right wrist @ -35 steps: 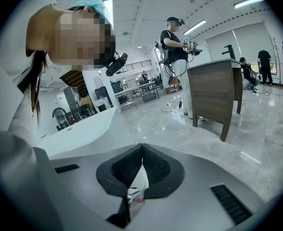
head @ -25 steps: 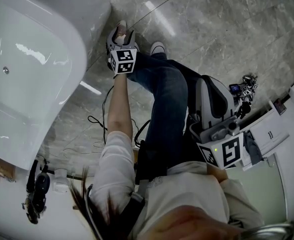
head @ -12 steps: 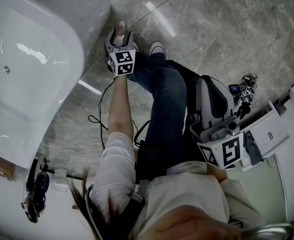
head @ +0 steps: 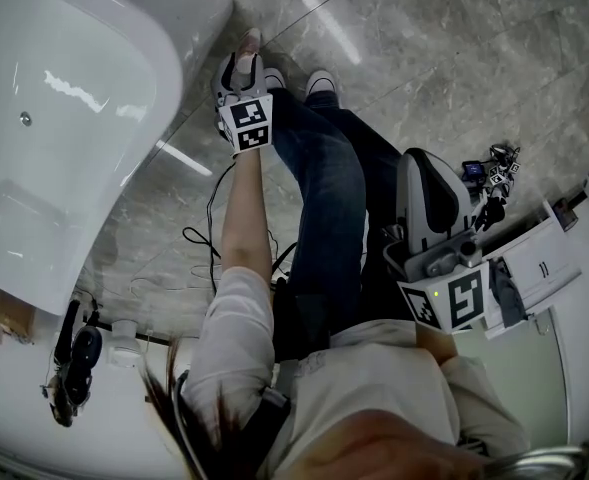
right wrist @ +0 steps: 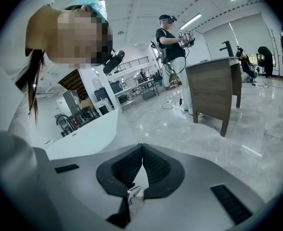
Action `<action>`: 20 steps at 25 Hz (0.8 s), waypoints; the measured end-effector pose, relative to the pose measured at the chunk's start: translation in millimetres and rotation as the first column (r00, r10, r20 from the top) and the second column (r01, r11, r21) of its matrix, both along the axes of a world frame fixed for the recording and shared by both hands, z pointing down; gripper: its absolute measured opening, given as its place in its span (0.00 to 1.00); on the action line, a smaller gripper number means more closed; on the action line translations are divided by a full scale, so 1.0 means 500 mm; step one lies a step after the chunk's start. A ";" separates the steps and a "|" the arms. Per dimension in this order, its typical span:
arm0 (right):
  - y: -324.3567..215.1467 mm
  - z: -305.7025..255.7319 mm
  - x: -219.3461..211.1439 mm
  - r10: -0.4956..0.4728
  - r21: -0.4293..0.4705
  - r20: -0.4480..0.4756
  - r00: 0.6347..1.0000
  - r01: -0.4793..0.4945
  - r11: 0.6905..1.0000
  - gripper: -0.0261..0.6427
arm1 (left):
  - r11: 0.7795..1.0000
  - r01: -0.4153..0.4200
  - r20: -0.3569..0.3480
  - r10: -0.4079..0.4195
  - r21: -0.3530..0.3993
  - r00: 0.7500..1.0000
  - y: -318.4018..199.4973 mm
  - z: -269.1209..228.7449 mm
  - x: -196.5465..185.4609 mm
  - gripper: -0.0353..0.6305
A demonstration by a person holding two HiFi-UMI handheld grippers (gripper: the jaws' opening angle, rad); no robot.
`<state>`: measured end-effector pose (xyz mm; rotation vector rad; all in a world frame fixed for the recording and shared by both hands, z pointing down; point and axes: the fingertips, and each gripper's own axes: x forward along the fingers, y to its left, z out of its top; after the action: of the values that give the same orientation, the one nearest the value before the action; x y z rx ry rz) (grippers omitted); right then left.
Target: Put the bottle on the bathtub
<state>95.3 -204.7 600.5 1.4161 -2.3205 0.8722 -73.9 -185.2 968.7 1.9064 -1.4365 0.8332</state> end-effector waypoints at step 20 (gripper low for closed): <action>0.044 -0.154 0.000 0.031 0.006 0.036 0.999 -0.032 0.999 0.06 | 0.987 -0.038 -0.078 0.050 0.156 0.996 -0.020 -0.319 0.037 0.07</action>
<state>95.2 -182.9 523.5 1.4551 -2.3351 0.9071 -55.3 -195.2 809.2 2.0697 -1.4508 0.6724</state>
